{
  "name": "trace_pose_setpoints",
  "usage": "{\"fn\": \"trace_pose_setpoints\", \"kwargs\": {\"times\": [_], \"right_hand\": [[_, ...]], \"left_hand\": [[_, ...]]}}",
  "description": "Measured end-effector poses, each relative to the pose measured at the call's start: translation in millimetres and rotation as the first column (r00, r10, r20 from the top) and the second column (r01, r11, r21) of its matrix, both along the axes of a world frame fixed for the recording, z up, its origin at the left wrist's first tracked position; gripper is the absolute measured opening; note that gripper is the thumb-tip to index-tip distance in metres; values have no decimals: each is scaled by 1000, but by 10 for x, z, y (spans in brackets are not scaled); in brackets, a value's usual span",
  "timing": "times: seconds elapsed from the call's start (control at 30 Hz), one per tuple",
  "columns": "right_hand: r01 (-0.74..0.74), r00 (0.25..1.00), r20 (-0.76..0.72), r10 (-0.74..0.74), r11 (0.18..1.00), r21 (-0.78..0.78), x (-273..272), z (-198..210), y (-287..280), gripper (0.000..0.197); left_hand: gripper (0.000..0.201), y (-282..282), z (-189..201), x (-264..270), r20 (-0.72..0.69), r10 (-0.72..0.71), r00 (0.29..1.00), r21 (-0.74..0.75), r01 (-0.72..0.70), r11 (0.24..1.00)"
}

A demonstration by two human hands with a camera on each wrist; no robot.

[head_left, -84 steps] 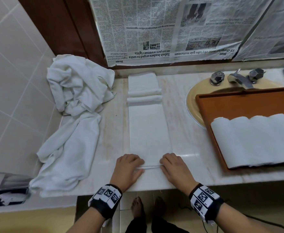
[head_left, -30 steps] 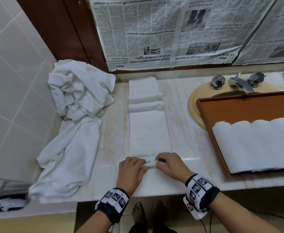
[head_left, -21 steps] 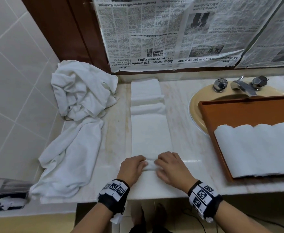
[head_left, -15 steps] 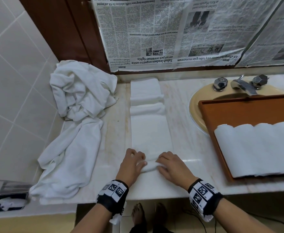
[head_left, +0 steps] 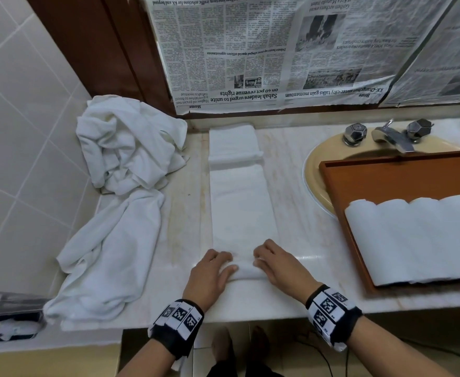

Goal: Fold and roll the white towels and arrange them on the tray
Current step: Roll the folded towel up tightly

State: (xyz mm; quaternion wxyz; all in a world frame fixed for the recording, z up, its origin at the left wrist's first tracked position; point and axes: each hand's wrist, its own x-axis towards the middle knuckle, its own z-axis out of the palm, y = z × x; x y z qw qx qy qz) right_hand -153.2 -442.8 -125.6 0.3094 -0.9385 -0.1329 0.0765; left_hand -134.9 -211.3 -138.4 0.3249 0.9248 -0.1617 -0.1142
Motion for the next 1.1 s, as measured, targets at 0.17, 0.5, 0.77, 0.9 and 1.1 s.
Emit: {"fn": "trace_pose_setpoints", "kwargs": {"times": [0.17,0.5,0.77,0.9,1.1], "right_hand": [[-170,978,81,194,956,-239,-138,-46,-76,34],[65,988,-142,-65,998,-2,-50,20,-22,25],[61,998,-6,-62,991,-117,-113,88,0,21],[-66,973,191,133,945,-320,-215,100,20,28],[-109,994,-3,111,968,-227,-181,39,-8,32]], "left_hand": [[29,-21,33,77,-121,48,991,94,-36,995],[54,22,-84,-113,39,-150,988,78,147,986],[46,-45,78,-26,-135,-13,991,56,20,998],[75,-33,74,23,-247,6,969,58,8,998],[62,-10,60,-7,-127,23,992,43,-18,999]]}}
